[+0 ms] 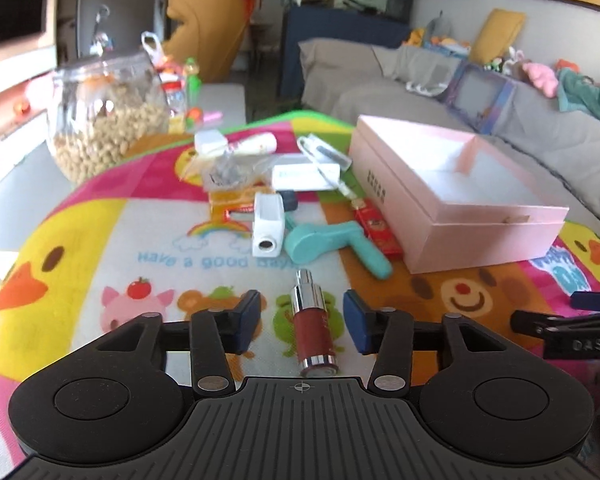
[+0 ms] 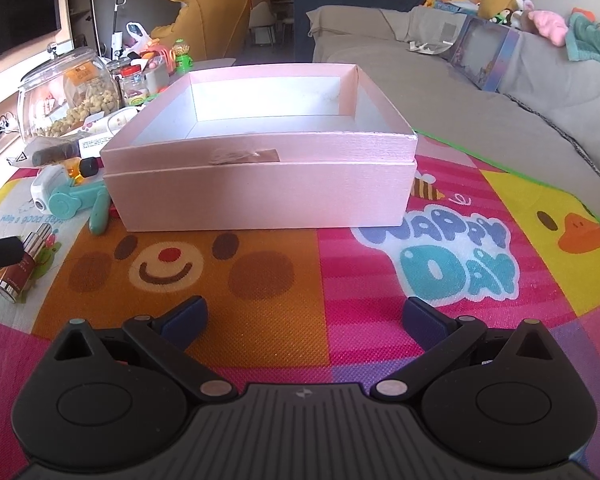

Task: Organize rigid objects
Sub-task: 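Grasp the dark red bottle with the left tool while the right tool grasps the clear round jar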

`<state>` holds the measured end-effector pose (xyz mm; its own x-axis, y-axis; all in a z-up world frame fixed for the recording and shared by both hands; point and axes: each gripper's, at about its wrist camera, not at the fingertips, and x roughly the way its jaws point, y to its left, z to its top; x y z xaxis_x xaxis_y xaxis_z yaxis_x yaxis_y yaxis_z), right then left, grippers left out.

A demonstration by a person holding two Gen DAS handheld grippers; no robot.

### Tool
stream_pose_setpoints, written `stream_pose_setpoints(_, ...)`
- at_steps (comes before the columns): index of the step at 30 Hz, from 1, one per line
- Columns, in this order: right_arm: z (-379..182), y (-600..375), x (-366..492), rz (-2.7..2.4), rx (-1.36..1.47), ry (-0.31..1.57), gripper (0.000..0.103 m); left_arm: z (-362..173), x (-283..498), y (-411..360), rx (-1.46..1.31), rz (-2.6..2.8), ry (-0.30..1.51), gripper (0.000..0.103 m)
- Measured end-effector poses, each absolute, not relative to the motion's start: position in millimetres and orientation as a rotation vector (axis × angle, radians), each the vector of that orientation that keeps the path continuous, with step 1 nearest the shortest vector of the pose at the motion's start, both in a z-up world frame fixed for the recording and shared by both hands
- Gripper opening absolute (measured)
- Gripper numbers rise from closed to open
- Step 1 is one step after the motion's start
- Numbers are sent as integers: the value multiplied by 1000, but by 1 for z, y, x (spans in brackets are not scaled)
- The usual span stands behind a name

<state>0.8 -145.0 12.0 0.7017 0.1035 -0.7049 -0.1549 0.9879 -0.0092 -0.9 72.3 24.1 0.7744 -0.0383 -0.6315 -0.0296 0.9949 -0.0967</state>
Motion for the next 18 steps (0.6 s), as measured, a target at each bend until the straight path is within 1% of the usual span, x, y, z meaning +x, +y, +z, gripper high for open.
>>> stream_pose_setpoints(1,13,-145,0,148,-74,781,103,21,4,73,-102,-19,709,44)
stream_pose_setpoints(2,13,-144,-1,152,-78,781,103,17,7,73,-99,-35,735,40)
stream_pose_setpoints(3,15,-143,-2,156,-84,779,99,13,11,74,-91,-42,747,33)
stream_pose_setpoints(4,17,-140,-3,167,-95,770,90,13,9,74,-69,-42,728,28)
stream_pose_setpoints(5,20,-136,-7,180,-113,751,87,13,7,77,-56,-46,727,24)
stream_pose_setpoints(6,25,-129,-11,190,-137,722,84,14,6,81,-59,-51,725,24)
stream_pose_setpoints(8,35,-114,-19,231,-177,641,84,15,-1,93,-68,-52,716,24)
stream_pose_setpoints(11,52,-83,-25,346,-222,563,78,14,-14,117,-66,-3,718,24)
stream_pose_setpoints(16,63,-11,-5,510,-308,546,58,12,-35,154,-162,22,721,25)
stream_pose_setpoints(18,60,19,8,542,-331,550,57,10,-39,159,-191,16,714,25)
